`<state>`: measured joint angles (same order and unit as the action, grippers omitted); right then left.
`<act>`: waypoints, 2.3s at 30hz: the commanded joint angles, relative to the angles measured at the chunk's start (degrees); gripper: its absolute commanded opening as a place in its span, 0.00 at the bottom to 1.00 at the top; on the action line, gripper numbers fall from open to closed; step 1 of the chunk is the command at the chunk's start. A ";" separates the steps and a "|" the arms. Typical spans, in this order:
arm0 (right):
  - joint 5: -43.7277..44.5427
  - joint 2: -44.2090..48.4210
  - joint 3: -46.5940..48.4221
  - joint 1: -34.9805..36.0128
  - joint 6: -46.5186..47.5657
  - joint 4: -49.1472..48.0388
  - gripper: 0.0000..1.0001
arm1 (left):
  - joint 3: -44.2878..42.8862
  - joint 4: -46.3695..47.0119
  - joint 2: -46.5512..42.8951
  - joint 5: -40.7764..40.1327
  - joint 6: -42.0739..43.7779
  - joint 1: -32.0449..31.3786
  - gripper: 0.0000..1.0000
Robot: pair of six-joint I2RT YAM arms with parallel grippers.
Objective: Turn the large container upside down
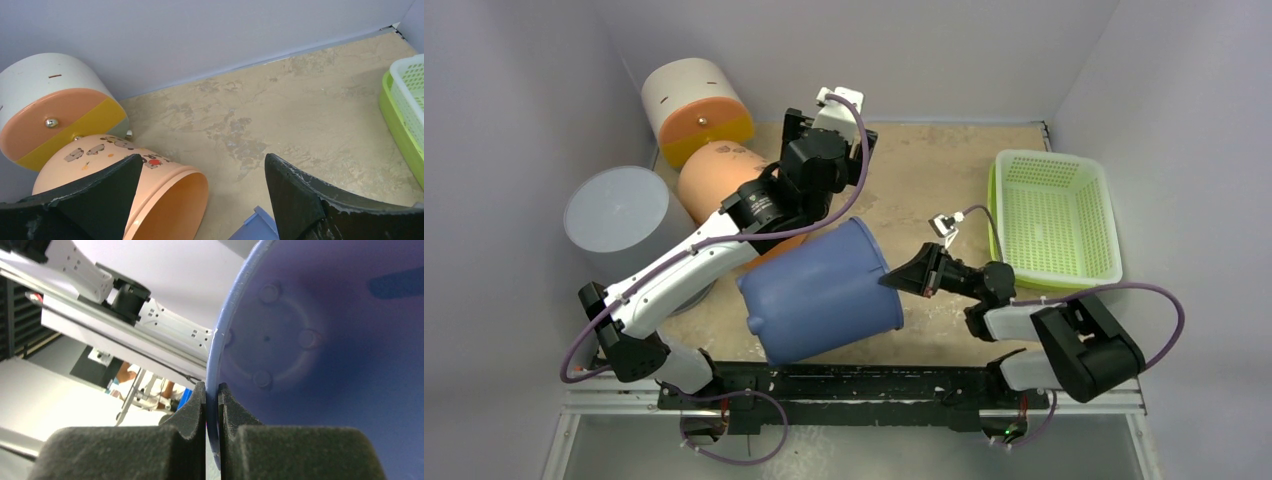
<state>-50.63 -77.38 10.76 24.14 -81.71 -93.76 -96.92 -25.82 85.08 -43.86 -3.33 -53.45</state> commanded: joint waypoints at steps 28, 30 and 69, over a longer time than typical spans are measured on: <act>-2.87 -5.93 -0.91 -26.51 30.96 23.31 0.17 | 3.02 2.22 -3.12 -4.06 2.28 -0.41 0.89; 3.18 0.44 2.16 -26.51 39.88 40.10 0.23 | 2.91 2.36 -2.72 -3.92 2.28 -0.42 0.89; 32.77 8.12 18.76 -22.74 54.98 71.06 0.84 | 4.41 1.74 -2.20 3.03 -0.21 -0.35 0.89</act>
<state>-21.06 -66.57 25.34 -0.89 -27.90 -21.21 -93.58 -25.06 84.58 -42.89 -2.39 -53.67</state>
